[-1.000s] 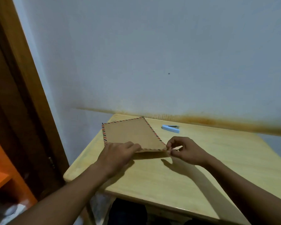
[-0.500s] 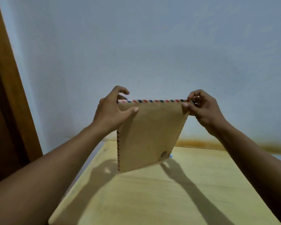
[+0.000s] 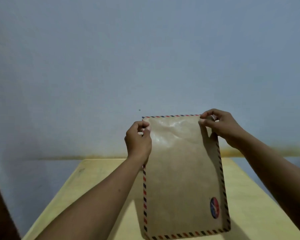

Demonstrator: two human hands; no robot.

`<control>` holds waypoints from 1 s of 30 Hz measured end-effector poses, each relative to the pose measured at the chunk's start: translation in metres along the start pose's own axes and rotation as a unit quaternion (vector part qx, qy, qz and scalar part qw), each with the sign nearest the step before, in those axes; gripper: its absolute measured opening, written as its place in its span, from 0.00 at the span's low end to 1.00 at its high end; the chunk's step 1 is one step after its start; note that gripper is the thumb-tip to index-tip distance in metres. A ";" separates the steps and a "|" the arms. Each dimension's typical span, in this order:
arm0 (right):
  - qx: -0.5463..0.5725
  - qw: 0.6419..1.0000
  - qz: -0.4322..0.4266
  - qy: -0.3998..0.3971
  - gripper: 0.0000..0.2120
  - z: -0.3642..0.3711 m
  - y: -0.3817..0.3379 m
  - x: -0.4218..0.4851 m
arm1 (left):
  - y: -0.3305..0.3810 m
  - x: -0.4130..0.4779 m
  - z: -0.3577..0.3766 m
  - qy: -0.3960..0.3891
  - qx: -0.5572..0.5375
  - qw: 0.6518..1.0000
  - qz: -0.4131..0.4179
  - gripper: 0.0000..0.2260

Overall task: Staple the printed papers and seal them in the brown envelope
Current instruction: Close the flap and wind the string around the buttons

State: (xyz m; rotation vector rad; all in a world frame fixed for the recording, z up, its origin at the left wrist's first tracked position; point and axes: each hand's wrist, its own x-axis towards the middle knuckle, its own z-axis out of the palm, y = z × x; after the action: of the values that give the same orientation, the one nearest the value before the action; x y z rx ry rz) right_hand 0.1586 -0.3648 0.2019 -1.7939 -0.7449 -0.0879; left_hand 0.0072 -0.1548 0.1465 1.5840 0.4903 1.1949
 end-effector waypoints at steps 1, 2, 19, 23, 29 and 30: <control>-0.004 1.000 0.017 -0.012 0.05 -0.005 0.012 -0.003 | -0.007 -0.003 0.012 0.016 -0.014 1.000 -0.016 0.03; -0.007 0.999 0.031 -0.019 0.06 -0.008 0.024 -0.005 | -0.015 -0.006 0.023 0.026 -0.025 0.999 -0.030 0.03; -0.225 0.963 0.138 -0.062 0.22 0.024 0.192 0.040 | -0.156 -0.002 0.088 -0.329 0.449 0.829 0.042 0.32; -0.260 0.948 0.168 -0.077 0.22 0.042 0.219 0.042 | -0.174 0.003 0.073 -0.351 0.467 0.809 0.061 0.31; -0.415 0.876 0.224 -0.102 0.22 0.062 0.239 0.026 | -0.181 0.016 0.043 -0.394 0.491 0.777 0.024 0.31; -0.422 0.877 0.210 -0.094 0.21 0.065 0.236 0.023 | -0.180 0.018 0.037 -0.403 0.494 0.770 0.019 0.30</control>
State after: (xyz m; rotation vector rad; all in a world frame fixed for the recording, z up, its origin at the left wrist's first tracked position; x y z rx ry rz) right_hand 0.2813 -0.3366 -0.0089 -2.8029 -0.4456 0.0677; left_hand 0.0925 -0.0912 -0.0050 2.7956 0.5201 0.0751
